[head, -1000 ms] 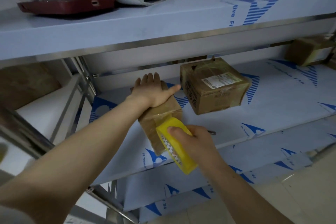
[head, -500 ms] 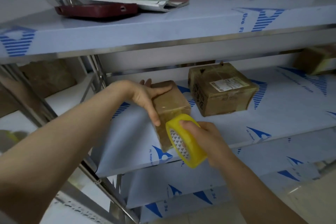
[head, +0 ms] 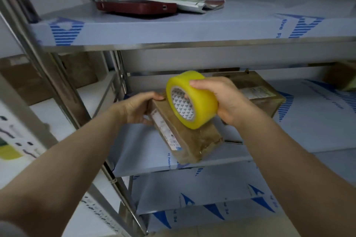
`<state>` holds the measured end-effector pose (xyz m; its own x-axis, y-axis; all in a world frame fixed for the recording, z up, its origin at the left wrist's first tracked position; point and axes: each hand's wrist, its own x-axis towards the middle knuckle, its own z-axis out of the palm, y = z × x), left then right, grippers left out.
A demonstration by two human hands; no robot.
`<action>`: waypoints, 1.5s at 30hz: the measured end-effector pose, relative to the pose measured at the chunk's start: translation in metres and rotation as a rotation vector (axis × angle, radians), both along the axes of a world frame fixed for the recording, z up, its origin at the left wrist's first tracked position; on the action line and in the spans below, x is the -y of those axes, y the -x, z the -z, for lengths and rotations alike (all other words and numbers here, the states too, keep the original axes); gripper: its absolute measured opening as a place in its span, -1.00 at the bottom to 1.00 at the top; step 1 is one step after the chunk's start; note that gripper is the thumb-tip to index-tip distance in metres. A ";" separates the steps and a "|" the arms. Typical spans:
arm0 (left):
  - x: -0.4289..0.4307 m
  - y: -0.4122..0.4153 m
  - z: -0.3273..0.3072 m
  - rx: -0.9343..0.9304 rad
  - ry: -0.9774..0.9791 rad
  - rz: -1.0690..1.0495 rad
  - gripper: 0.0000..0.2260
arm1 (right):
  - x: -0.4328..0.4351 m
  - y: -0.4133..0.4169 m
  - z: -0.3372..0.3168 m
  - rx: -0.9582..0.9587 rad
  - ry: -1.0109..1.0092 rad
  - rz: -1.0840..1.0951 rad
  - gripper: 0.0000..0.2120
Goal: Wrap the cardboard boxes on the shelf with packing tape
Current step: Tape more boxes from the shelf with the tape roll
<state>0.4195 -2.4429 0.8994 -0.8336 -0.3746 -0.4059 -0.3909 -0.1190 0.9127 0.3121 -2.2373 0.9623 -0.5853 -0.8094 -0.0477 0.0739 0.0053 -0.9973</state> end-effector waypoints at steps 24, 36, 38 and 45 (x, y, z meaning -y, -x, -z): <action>0.016 0.046 0.074 -0.144 0.279 -0.808 -0.68 | 0.057 0.000 0.020 -0.094 -0.280 0.086 -0.64; 0.002 0.050 0.067 -0.131 0.425 -0.798 -0.72 | -0.058 -0.031 0.035 -0.066 -0.407 0.124 -0.74; 0.000 0.050 0.065 -0.126 0.412 -0.767 -0.73 | -0.060 -0.031 0.046 -0.040 -0.404 0.198 -0.74; 0.002 0.042 0.055 -0.196 0.519 -0.663 -0.78 | -0.055 -0.030 0.057 0.001 -0.398 0.234 -0.54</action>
